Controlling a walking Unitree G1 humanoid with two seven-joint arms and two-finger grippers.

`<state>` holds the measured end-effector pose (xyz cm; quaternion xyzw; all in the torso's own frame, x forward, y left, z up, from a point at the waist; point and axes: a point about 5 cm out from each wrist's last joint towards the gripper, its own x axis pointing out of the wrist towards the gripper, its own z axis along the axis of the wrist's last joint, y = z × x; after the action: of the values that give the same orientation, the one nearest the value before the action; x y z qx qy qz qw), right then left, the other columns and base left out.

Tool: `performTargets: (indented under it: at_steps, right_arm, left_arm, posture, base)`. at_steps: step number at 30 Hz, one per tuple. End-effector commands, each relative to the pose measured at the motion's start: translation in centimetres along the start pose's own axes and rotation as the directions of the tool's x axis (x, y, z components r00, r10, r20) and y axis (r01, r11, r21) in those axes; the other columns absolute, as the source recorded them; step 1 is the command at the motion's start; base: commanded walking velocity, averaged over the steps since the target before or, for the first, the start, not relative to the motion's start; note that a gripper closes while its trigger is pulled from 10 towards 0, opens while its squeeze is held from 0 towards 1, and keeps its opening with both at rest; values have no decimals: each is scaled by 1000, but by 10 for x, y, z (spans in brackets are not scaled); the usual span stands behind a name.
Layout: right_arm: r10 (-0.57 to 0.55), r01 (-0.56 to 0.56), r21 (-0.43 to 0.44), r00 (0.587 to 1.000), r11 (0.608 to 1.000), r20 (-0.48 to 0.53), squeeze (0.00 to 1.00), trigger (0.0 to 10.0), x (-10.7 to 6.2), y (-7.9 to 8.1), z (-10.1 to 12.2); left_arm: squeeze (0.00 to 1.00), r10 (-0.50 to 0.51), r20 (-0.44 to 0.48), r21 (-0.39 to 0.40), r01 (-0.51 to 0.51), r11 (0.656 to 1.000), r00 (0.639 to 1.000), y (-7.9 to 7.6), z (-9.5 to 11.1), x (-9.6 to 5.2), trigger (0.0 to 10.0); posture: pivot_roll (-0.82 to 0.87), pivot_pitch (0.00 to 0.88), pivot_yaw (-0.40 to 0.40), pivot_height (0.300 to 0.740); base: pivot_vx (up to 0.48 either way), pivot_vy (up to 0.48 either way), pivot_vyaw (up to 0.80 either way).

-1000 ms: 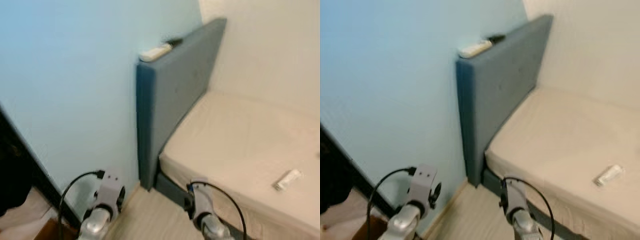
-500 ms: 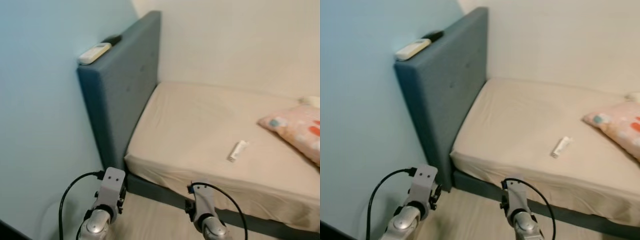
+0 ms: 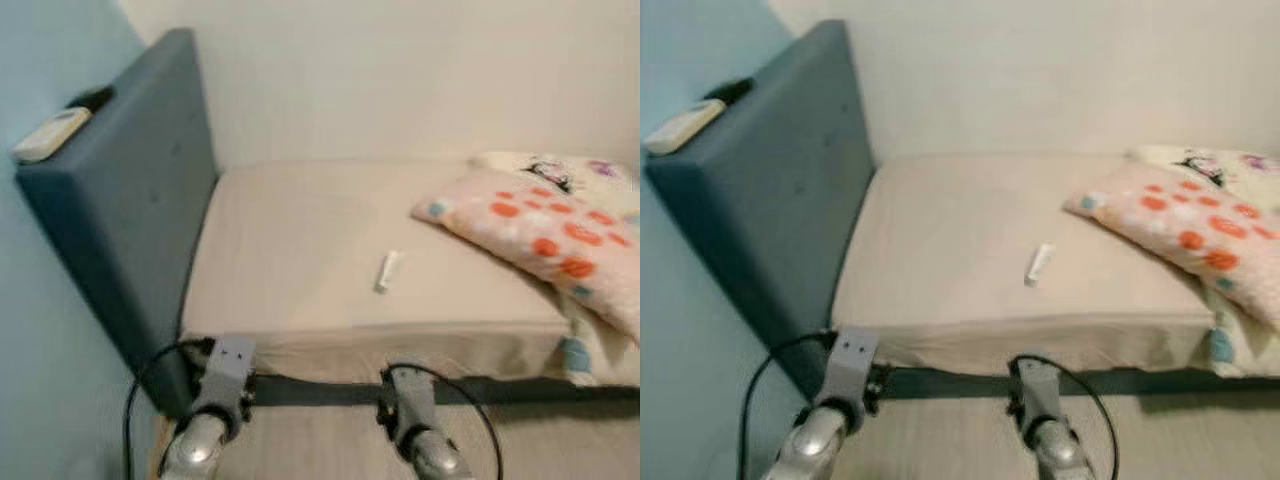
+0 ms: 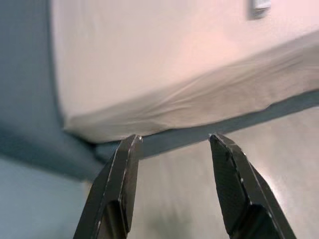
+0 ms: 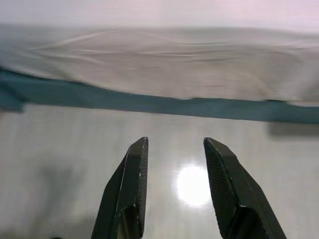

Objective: Clean up the room

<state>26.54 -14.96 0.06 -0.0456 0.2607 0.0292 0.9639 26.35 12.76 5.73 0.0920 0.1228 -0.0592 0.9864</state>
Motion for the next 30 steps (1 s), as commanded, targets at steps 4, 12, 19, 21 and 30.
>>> performTargets:
  at_steps: [4, 12, 19, 21, 30]
  right_arm:
    - [7, -7, 25, 1000, 1000, -25, 0, 10000, -2, 5, -7]
    - [0, -1, -17, 1000, 1000, -27, 0, 10000, -2, 3, -7]
    - [15, -15, -1, 1000, 1000, -14, 0, 10000, -2, 5, -5]
    - [13, -13, -5, 1000, 1000, -19, 0, 10000, -2, 5, -6]
    - [6, -6, -18, 1000, 1000, -26, 0, 10000, -3, 4, -7]
  left_arm:
    - [0, 4, -23, 8, -4, 1000, 1000, 3, -8, -4, 10000]
    - [0, 19, -13, -3, -19, 1000, 1000, 3, -6, -3, 10000]
    - [0, 28, 3, -23, -28, 999, 1000, 4, -4, -3, 10000]
    - [0, 25, 8, -33, -24, 999, 1000, 4, -4, -3, 10000]
    - [0, 11, 37, -67, -8, 998, 999, 3, 0, -5, 10000]
  posture:
    - [-14, 108, -23, 740]
    - [-18, 105, -22, 740]
    - [-20, 107, -19, 740]
    - [-20, 107, -19, 740]
    - [-22, 114, -16, 740]
  base:
    - [0, 0, -800]
    - [0, 0, -365]
    - [0, 0, 0]
    - [0, 0, 0]
    - [92, 0, 0]
